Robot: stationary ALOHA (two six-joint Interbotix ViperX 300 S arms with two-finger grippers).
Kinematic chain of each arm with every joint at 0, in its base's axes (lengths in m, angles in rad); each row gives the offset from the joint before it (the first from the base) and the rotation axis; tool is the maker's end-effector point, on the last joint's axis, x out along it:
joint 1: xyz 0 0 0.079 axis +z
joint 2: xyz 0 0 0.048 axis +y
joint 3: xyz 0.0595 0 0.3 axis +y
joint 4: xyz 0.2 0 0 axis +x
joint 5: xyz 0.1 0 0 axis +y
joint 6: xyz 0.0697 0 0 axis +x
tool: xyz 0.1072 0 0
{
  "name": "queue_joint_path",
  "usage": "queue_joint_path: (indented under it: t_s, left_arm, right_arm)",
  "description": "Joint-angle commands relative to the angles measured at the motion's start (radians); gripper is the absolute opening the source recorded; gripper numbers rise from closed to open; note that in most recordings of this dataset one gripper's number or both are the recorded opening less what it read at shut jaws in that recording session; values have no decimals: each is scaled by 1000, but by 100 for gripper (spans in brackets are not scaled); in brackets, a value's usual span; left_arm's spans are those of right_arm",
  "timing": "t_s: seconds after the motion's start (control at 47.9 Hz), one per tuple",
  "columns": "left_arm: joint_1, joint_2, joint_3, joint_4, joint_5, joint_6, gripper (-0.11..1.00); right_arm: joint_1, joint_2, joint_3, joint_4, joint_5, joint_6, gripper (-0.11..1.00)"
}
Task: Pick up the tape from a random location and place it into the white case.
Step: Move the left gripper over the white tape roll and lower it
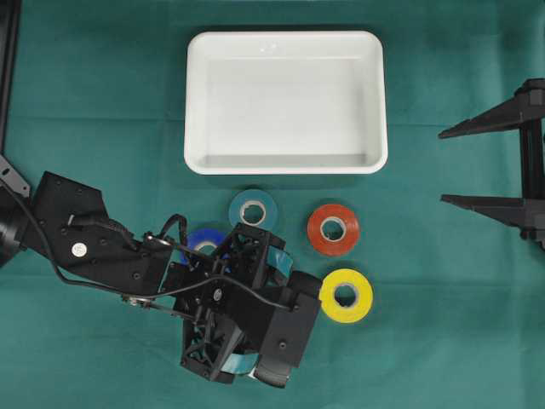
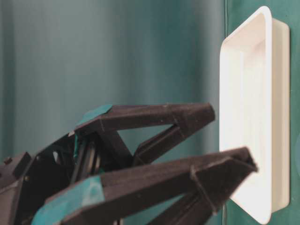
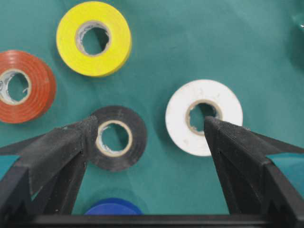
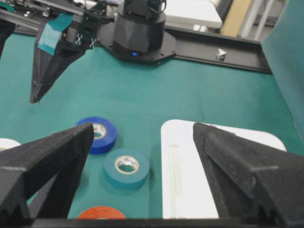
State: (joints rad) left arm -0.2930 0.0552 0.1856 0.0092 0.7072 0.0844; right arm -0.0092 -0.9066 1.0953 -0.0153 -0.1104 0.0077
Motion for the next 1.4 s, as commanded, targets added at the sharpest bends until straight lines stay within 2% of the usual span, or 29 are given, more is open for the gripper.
queue_joint_path:
  t_s: [0.0,0.751,0.855,0.98,1.085,1.21,1.377]
  left_arm:
    - [-8,-11,-23,0,-3,-2,98]
    - [-23,28,-31,5,29,14,98]
    - [-35,29,-28,12,32,71,98]
    - [-60,32,-31,12,31,198,98]
    - [-71,35,-37,11,25,275,98]
    - [-75,37,-38,9,23,316,98]
    - [-75,37,-38,9,20,319,98]
  right_arm:
    - [-2,6,-26,0,-5,0,91]
    - [0,11,-31,-2,3,-5,91]
    - [-2,11,-32,-2,6,-5,91]
    - [0,11,-32,-2,6,-5,91]
    - [0,9,-32,-2,9,-5,91]
    - [-2,9,-32,-2,9,-3,91]
    - [-2,9,-32,-2,9,-3,91]
